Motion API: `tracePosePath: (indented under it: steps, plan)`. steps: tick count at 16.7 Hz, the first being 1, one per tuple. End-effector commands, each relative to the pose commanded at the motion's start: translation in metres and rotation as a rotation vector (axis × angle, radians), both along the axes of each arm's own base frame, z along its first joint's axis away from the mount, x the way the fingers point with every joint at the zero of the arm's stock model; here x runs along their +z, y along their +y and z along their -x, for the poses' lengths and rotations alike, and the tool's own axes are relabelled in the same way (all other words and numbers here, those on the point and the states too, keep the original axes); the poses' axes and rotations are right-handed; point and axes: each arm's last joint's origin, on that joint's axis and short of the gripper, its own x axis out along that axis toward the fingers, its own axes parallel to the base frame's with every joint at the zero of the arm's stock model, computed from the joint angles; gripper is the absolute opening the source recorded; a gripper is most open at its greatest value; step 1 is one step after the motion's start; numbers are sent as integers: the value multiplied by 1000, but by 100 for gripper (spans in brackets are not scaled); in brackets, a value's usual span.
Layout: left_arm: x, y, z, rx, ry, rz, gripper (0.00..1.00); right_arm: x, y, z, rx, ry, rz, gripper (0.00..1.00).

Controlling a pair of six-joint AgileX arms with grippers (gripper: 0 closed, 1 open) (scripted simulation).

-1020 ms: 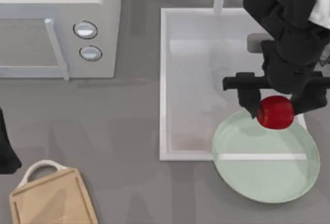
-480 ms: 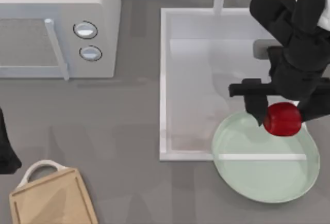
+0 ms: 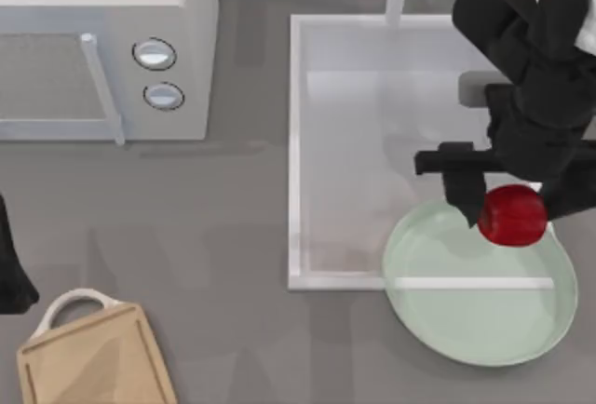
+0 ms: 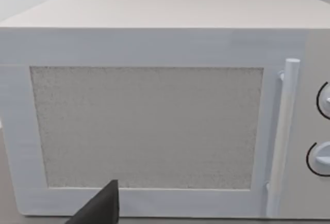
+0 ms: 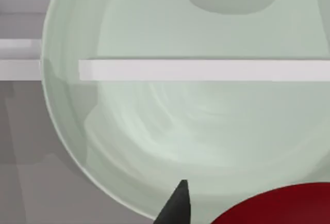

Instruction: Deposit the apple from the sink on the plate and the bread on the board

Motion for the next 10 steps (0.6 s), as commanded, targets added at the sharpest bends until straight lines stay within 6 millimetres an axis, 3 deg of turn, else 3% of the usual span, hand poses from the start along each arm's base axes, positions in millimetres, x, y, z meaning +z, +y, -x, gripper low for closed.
tracePosePath:
  steps: [5,10]
  plan:
    - [0,0,0,0,0,0,100,0,0,0,0,0,0,98]
    - [0,0,0,0,0,0,100,0,0,0,0,0,0,100]
